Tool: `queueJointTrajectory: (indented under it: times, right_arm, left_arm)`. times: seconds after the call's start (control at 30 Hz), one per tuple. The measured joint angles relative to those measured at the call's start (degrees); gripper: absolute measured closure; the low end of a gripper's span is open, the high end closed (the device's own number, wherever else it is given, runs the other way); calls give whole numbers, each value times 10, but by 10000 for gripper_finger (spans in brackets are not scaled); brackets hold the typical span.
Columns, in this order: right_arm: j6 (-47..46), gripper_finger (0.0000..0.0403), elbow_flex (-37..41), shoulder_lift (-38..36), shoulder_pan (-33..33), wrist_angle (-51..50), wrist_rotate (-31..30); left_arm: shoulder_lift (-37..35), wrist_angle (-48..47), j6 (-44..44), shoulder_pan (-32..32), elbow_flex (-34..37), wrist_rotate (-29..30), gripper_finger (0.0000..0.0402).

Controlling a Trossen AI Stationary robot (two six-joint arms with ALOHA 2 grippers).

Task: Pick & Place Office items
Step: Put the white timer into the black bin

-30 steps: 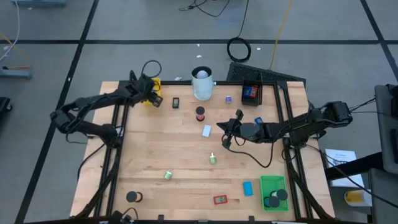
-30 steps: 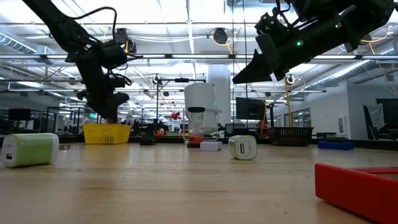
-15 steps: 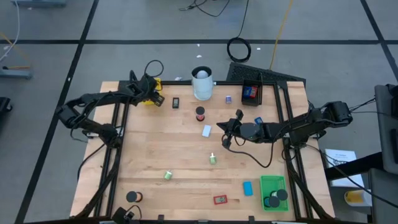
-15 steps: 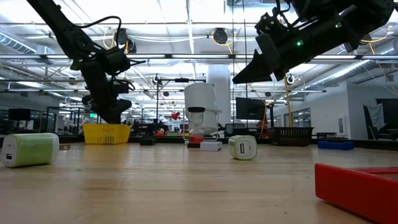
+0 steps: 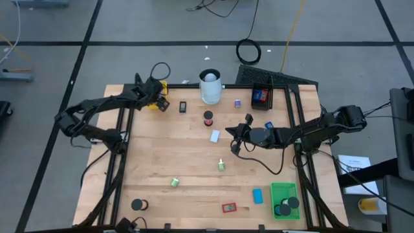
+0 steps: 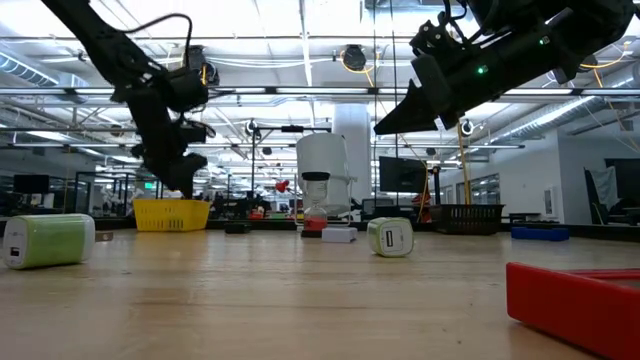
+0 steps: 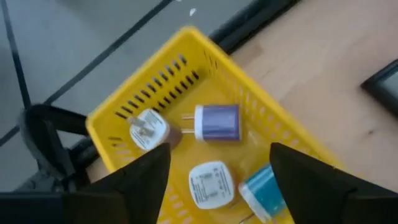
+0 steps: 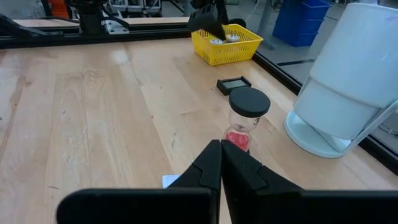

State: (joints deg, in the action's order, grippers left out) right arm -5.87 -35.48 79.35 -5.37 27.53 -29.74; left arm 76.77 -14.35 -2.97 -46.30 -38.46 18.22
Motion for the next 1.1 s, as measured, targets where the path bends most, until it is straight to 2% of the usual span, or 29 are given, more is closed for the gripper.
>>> queueJointTrajectory:
  times: [0.17, 0.27, 0.33, 0.53, 0.63, 0.73, 0.93, 1.03, 1.1]
  right_arm:
    - [6, 399, 0, 0, 0, -1, 0]
    - [6, 399, 0, 0, 0, -2, 0]
    - [3, 399, 0, 0, 0, -2, -1]
    - [-7, 399, 0, 0, 0, 0, -1]
    - [-7, 399, 0, 0, 0, 1, -2]
    - [-5, 399, 0, 0, 0, 13, -1]
    - [-6, 399, 0, -1, 0, 13, 11]
    - [-33, 399, 0, -1, 0, -2, -34]
    - [-70, 399, -5, -1, -1, -48, -81]
  left_arm:
    - [-66, -10, 14, 40, 6, -26, 211]
    - [-106, 43, 21, 80, 44, -62, 268]
    - [-129, 102, 29, 112, 85, -81, 304]
    - [-174, 374, 34, 206, 231, -143, 390]
    - [-172, 514, 35, 239, 294, -172, 392]
    - [-172, 594, 34, 262, 335, -184, 379]
    - [-172, 616, 11, 283, 362, -184, 376]
    - [-172, 614, 8, 288, 362, -182, 383]
    - [-172, 614, 1, 290, 362, -182, 391]
